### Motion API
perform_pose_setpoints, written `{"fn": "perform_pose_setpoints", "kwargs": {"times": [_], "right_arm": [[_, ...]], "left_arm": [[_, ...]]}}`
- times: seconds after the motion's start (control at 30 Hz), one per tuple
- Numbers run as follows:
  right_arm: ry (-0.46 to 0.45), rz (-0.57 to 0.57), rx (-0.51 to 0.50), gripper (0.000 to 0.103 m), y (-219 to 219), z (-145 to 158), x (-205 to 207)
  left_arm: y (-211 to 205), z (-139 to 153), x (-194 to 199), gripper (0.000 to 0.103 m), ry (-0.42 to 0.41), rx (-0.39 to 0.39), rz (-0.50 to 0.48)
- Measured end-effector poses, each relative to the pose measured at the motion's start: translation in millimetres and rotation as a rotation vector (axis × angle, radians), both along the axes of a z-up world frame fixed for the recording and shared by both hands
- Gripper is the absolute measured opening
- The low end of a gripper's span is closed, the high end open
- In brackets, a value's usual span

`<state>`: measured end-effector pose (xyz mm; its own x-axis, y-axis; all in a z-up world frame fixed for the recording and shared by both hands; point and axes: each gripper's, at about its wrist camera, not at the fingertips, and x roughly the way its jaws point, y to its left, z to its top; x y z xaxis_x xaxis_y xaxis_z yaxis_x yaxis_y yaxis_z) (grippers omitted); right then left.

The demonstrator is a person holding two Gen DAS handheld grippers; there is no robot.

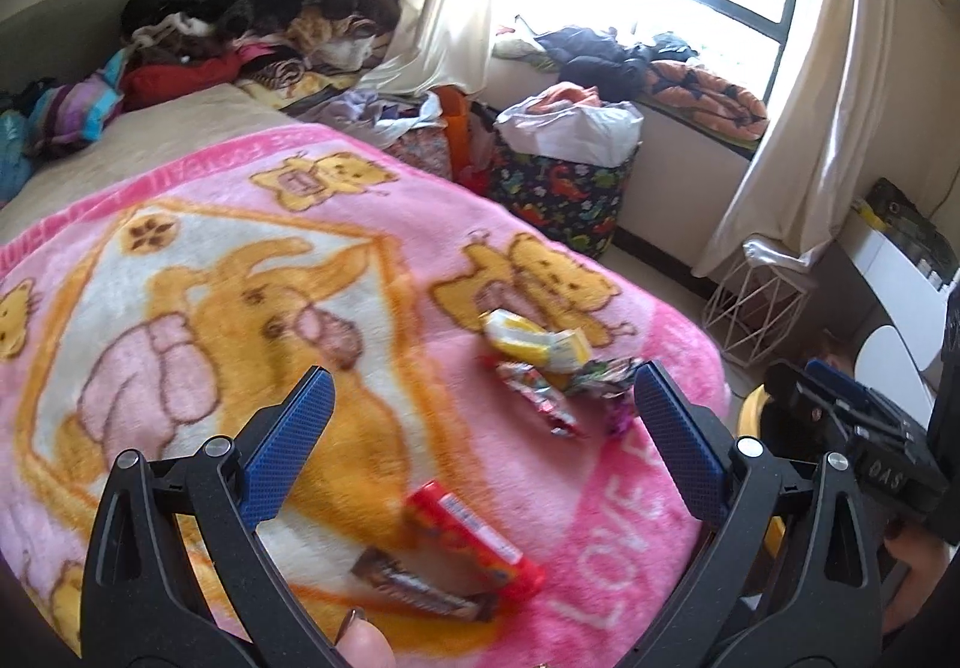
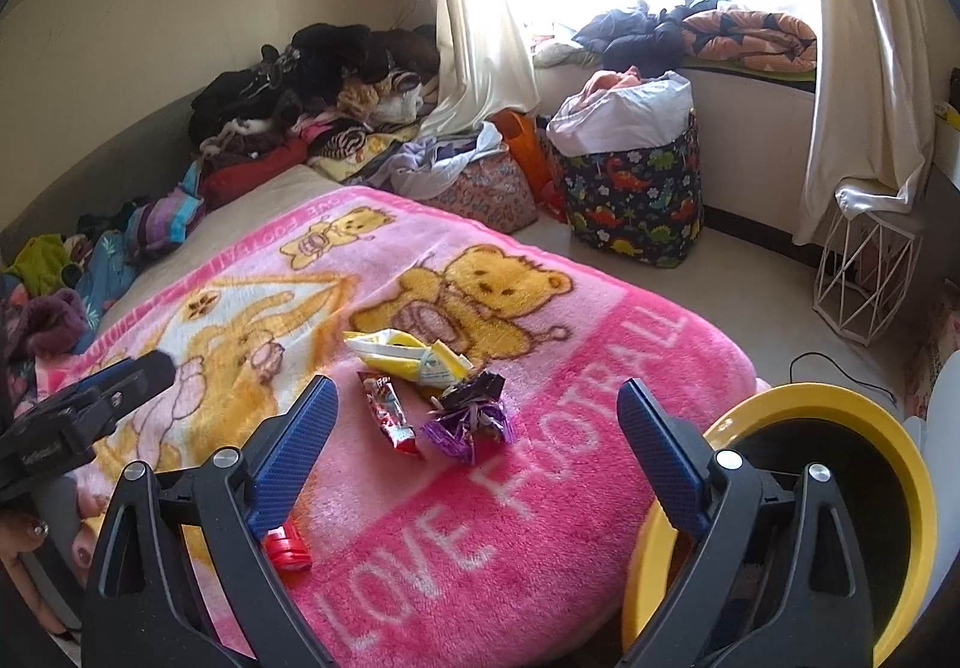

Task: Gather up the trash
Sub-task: 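Move both tools back over the remaining trash on the blanket, then grasp the brown chocolate bar with the left tool while the right tool grasps a green wrapper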

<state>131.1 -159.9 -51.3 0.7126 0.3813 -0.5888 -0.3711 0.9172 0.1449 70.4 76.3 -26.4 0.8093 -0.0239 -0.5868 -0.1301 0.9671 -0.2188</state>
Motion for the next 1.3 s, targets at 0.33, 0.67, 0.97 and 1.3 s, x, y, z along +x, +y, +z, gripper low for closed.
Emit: {"fn": "perform_pose_setpoints", "kwargs": {"times": [0.33, 0.67, 0.97, 1.3], "right_arm": [[0.060, -0.013, -0.016, 0.091, 18, -24, 37], [0.174, -0.044, -0.023, 0.081, 28, -56, 80], [0.256, -0.012, -0.041, 0.060, 43, -81, 102], [0.246, 0.034, -0.014, 0.021, 45, -79, 93]], "left_arm": [[22, -40, -13, 0.092, 0.103, -0.020, 0.012], [34, -81, -21, 0.090, 0.211, -0.085, 0.013], [29, -107, -24, 0.082, 0.279, -0.126, 0.011], [31, -115, -23, 0.051, 0.281, -0.180, 0.023]]}}
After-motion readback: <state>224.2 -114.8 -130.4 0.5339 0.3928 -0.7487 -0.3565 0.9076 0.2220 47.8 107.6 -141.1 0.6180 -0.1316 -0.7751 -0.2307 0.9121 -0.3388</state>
